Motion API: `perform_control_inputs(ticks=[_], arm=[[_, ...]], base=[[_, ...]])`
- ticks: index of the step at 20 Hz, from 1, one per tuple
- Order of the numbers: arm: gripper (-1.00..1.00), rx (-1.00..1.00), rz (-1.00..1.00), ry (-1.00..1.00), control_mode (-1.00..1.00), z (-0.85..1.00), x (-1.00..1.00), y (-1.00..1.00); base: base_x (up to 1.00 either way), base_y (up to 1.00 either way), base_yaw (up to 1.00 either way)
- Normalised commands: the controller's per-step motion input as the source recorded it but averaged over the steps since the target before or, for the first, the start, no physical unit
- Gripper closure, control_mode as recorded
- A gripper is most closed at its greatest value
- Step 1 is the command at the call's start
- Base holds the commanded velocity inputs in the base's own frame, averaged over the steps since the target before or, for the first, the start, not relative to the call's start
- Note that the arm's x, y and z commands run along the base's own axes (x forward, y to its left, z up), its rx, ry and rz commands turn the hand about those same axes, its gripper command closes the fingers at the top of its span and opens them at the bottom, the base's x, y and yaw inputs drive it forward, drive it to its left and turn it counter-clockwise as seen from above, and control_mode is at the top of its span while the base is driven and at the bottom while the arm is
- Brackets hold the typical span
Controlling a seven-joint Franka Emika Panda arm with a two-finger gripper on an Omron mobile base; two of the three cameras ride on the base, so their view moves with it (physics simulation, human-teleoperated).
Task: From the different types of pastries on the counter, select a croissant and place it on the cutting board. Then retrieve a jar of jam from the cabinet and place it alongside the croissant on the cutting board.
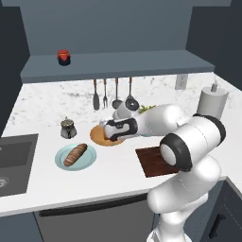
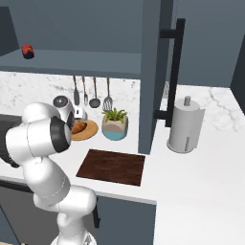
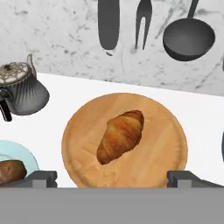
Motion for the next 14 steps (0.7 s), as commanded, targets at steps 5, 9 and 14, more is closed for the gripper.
perform_control_inputs(ticks=[5,9,14], arm=[[-1.00,0.00,-0.05,0.00,-1.00,-0.07,0.25,0.09],[-1.00,-0.08,-0.28,0.05,-1.00,-0.44,0.35,0.00],[-1.00,-0.01,-0.12,0.07,-1.00,-0.12,0.35,0.08]], base=[[0.00,0.00,0.00],[0.00,0.00,0.00],[0.00,0.00,0.00]])
